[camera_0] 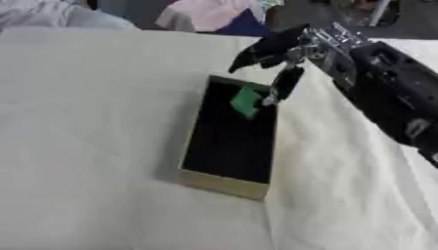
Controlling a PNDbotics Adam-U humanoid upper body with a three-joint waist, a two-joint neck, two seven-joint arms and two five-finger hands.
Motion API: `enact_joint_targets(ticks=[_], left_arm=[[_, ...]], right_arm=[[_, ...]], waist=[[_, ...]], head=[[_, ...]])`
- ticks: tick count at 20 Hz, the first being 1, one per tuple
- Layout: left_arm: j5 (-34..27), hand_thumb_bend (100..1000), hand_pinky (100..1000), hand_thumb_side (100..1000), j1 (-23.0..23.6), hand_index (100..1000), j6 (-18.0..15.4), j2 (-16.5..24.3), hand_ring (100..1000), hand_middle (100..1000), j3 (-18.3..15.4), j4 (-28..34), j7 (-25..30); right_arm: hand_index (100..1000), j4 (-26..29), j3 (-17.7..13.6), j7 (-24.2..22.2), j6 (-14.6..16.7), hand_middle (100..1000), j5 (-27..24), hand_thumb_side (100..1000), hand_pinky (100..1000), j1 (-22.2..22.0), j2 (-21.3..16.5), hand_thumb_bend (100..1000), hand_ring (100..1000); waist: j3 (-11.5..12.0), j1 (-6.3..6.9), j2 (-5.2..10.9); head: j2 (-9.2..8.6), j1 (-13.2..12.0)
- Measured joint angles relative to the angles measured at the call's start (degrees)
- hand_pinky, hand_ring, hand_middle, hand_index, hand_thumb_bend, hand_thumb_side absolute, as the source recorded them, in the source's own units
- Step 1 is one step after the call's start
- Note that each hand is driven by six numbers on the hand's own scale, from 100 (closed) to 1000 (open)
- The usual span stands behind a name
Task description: Pick up objects on the table and place them in the box.
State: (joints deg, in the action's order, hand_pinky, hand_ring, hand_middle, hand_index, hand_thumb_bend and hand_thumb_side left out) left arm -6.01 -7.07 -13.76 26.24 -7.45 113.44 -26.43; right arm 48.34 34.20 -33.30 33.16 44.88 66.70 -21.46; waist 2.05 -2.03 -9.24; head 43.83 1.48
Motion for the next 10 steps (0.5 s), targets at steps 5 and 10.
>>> enact_joint_targets(ticks=[5,10], left_arm=[[0.00,322,730,922,0.01,875,-0.01,0.00,785,757,-0.03,0.00,-0.06],[0.00,322,730,922,0.01,875,-0.06,0.00,785,757,-0.18,0.00,-0.13]], right_arm=[[909,4.47,-5.29,-2.64,-2.64,773,-11.61,373,882,-4.20,-4.54,207,850],[914,11.87,-9.75,-6.89,-6.89,798,-13.57,400,876,-6.03,-9.37,255,871]], waist=[[-0.33,0.13,-0.05],[-0.47,0.14,-0.17]], head=[[0.00,-0.34],[0.00,-0.26]])
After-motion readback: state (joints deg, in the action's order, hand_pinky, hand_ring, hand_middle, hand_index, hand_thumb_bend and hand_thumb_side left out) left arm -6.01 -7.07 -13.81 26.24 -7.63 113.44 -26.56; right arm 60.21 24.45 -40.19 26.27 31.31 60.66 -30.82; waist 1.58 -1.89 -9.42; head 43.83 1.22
